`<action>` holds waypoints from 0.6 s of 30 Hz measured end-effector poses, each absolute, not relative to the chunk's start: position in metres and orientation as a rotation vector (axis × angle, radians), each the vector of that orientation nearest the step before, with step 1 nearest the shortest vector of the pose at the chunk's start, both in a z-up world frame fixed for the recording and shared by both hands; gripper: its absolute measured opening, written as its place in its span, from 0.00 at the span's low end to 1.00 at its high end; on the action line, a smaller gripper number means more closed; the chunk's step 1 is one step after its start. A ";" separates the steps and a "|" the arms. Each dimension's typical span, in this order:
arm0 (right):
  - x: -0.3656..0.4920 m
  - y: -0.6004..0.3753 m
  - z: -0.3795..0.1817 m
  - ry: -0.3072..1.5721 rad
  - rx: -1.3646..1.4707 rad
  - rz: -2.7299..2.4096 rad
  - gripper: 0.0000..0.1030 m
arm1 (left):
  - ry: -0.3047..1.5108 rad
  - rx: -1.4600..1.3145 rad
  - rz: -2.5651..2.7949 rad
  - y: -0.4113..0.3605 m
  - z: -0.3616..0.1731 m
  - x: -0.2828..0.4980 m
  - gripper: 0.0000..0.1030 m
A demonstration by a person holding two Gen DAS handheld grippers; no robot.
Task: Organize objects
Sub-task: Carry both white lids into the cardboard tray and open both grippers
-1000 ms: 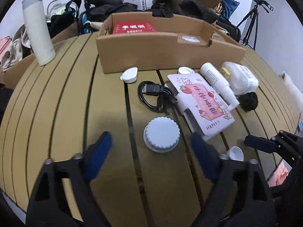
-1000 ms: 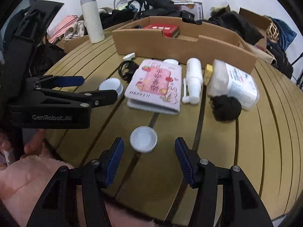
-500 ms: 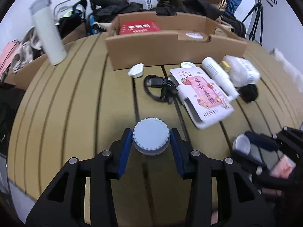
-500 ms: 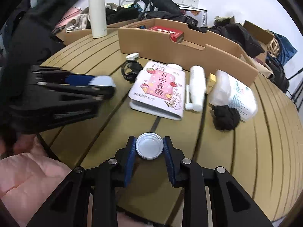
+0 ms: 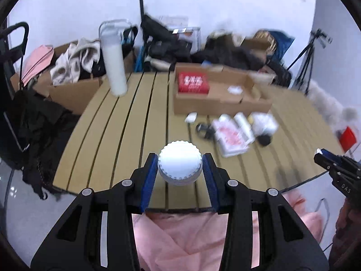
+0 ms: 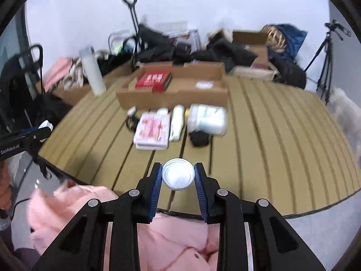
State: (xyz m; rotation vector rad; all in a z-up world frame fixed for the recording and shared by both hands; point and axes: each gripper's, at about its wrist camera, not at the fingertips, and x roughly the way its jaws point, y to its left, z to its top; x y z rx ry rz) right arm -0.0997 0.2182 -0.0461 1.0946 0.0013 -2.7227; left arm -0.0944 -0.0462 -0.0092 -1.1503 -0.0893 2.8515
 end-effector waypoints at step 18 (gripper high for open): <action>-0.261 0.263 0.082 -0.134 1.008 -2.562 0.31 | -0.176 -1.100 2.667 -0.015 0.083 -0.291 0.36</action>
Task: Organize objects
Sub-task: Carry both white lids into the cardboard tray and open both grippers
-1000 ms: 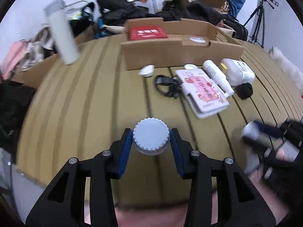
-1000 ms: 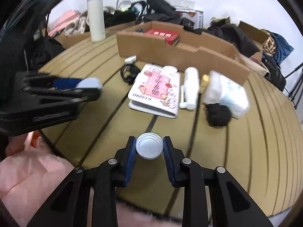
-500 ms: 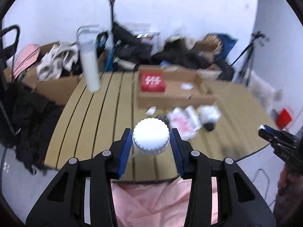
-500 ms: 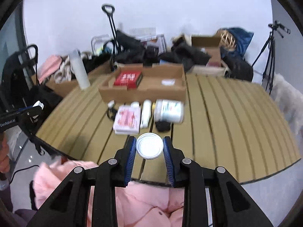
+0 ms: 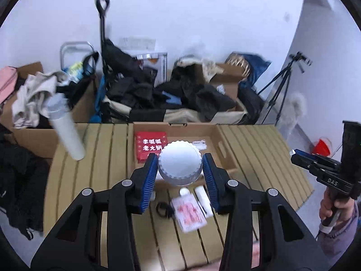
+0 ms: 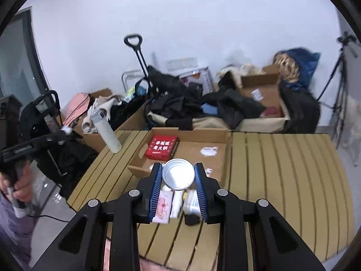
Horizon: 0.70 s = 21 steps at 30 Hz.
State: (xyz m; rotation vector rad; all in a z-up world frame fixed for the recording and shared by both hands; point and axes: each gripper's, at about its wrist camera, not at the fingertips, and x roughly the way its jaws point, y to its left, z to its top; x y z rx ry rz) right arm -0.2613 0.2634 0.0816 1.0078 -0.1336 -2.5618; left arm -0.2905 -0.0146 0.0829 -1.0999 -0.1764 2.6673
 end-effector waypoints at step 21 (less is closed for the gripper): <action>-0.550 0.222 -0.130 -0.061 1.560 -2.568 0.71 | -0.078 -1.385 2.583 0.052 -0.104 -0.516 0.60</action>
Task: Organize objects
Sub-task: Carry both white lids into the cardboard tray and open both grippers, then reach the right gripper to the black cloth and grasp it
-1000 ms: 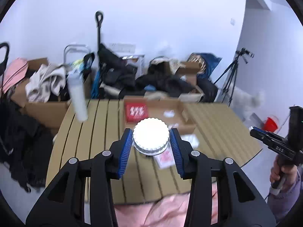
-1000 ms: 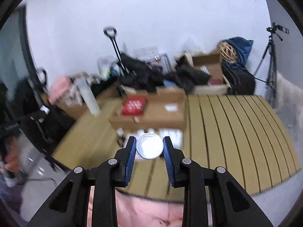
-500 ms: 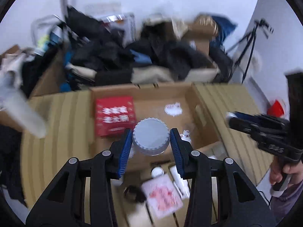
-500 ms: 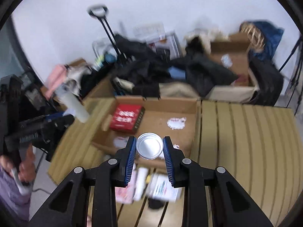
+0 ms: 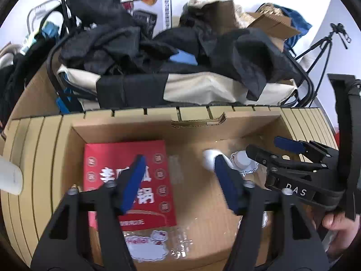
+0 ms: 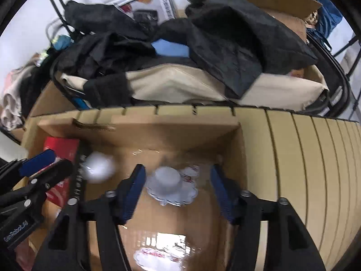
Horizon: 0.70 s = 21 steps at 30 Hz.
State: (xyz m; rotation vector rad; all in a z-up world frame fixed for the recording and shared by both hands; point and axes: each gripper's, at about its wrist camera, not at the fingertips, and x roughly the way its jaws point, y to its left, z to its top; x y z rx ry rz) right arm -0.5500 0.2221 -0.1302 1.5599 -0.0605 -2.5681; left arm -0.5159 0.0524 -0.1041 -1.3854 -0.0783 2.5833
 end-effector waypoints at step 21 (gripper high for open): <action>-0.238 0.256 0.004 -0.058 1.291 -2.664 0.81 | 0.036 -1.051 2.811 -0.023 0.048 -0.185 0.93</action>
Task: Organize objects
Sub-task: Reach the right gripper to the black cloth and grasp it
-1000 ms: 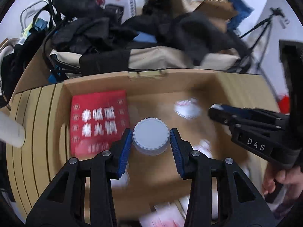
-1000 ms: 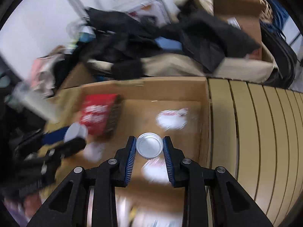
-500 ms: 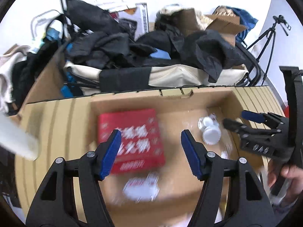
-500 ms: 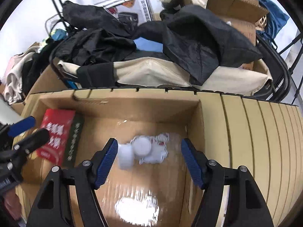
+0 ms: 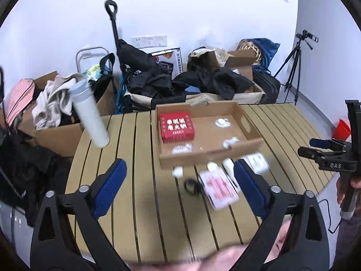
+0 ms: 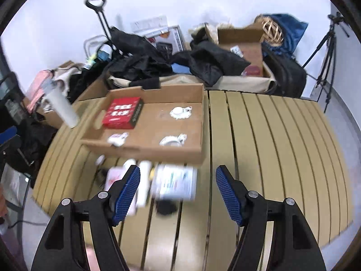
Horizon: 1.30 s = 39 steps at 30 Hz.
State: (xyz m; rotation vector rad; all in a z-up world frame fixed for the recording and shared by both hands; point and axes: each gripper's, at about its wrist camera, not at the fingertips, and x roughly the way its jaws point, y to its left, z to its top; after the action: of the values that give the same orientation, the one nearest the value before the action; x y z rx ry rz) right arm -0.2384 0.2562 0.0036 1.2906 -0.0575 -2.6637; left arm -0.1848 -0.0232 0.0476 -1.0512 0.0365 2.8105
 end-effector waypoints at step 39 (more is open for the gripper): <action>-0.203 0.211 -0.119 0.077 1.277 -2.649 0.72 | -0.251 -1.386 2.659 -0.009 -0.115 -0.266 0.80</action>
State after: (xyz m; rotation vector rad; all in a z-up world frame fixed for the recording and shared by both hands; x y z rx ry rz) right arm -0.2030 0.2109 -0.1186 1.2773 0.0774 -2.6494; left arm -0.2656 -0.0095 -0.1148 -1.3865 -0.2514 2.6588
